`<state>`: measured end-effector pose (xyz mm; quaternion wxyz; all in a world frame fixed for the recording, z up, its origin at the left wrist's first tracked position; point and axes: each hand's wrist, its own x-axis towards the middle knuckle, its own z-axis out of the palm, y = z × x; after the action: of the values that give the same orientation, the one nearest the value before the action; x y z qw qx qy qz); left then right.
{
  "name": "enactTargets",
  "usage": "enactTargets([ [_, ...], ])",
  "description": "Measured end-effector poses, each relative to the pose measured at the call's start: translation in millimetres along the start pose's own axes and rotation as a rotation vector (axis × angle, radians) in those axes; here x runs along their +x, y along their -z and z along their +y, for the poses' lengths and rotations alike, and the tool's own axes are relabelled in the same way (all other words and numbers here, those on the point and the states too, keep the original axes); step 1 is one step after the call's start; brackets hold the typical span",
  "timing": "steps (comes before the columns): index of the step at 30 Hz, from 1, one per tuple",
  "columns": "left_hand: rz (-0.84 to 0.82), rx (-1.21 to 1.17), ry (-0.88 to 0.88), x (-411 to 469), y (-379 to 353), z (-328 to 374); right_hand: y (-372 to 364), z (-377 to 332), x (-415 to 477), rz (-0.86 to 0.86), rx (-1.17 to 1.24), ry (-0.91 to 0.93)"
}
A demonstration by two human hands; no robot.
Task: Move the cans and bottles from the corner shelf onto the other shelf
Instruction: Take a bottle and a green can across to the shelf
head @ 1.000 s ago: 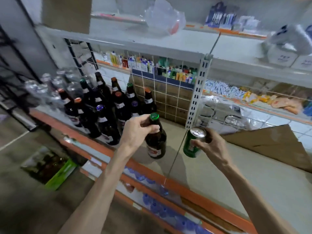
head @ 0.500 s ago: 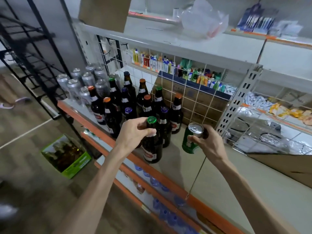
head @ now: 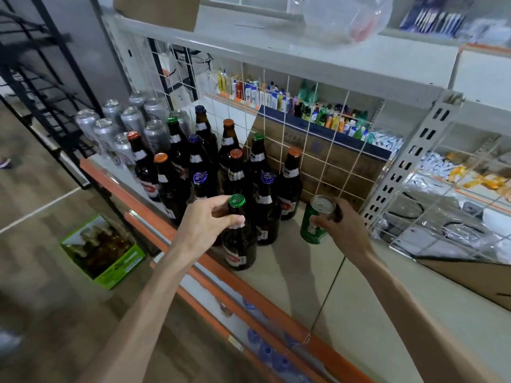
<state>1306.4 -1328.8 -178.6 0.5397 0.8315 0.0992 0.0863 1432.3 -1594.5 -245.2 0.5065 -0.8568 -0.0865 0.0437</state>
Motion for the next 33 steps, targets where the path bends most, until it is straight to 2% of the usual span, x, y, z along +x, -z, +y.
enactTargets([
  [9, -0.001, -0.013, 0.037, 2.1, 0.5, -7.5, -10.4, 11.0, 17.1, -0.073, -0.014, 0.040],
  [18, 0.044, 0.007, -0.009, 5.5, -1.1, -15.4, -17.3, 23.9, 34.1, -0.064, 0.013, 0.031],
  [28, 0.051, 0.020, 0.017, 4.1, -2.5, -22.4, -21.0, 32.1, 40.3, -0.056, 0.067, 0.032],
  [33, 0.043, 0.043, 0.022, 5.4, -1.1, -24.2, -26.9, 34.8, 45.4, -0.102, 0.103, 0.032],
])
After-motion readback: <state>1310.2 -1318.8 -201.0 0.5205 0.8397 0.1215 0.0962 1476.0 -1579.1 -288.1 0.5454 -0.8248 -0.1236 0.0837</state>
